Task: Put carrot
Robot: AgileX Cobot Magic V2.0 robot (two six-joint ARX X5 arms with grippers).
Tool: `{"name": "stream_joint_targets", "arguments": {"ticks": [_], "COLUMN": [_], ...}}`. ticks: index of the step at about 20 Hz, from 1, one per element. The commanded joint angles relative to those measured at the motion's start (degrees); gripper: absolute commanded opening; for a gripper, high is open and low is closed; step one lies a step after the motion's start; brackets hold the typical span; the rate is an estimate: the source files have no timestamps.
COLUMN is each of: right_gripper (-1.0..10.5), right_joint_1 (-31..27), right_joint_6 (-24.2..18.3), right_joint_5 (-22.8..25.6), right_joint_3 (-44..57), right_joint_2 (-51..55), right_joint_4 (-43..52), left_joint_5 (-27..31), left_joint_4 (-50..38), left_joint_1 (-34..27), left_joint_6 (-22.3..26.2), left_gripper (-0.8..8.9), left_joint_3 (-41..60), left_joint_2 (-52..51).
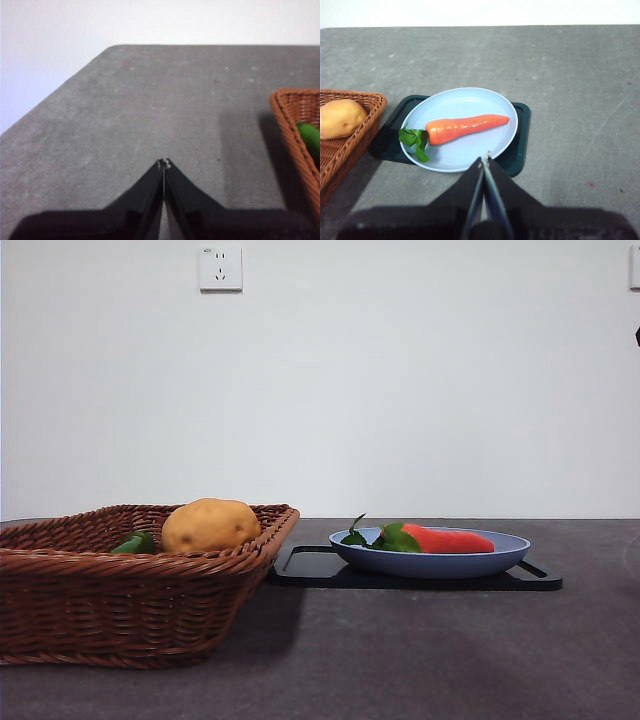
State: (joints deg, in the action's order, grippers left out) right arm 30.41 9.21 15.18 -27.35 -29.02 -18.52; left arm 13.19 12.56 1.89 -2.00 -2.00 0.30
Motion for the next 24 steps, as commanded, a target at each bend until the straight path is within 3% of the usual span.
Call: {"name": "stream_joint_targets", "arguments": {"ticks": [1,18,21,24], "right_gripper": [0.1,0.1,0.1,0.1], "right_joint_1": [0.3,0.4,-2.3,-11.5], "right_joint_6": [0.4,0.0,-11.7,-12.7], "right_joint_5": [0.2,0.2,3.9,-0.6], "right_joint_3": [-0.5,-0.5,-0.3,2.3], "right_joint_2": [-0.1,0.0,5.7,12.4], "right_joint_4": [0.4,0.3,-1.7,-0.8], "left_joint_5": [-0.2,-0.1,-0.1,-0.1], "left_joint_4": [-0.3,-0.5,-0.5,-0.5], "left_joint_1": [-0.2,-0.1,-0.1,-0.1], "left_joint_6": [-1.6,-1.4,-1.4,-1.4], "left_gripper": [0.08,0.08,0.08,0.08], "left_joint_3": [0.5,0.5,0.5,0.5], "left_joint_2": [-0.2,-0.2,-0.2,-0.2]}}
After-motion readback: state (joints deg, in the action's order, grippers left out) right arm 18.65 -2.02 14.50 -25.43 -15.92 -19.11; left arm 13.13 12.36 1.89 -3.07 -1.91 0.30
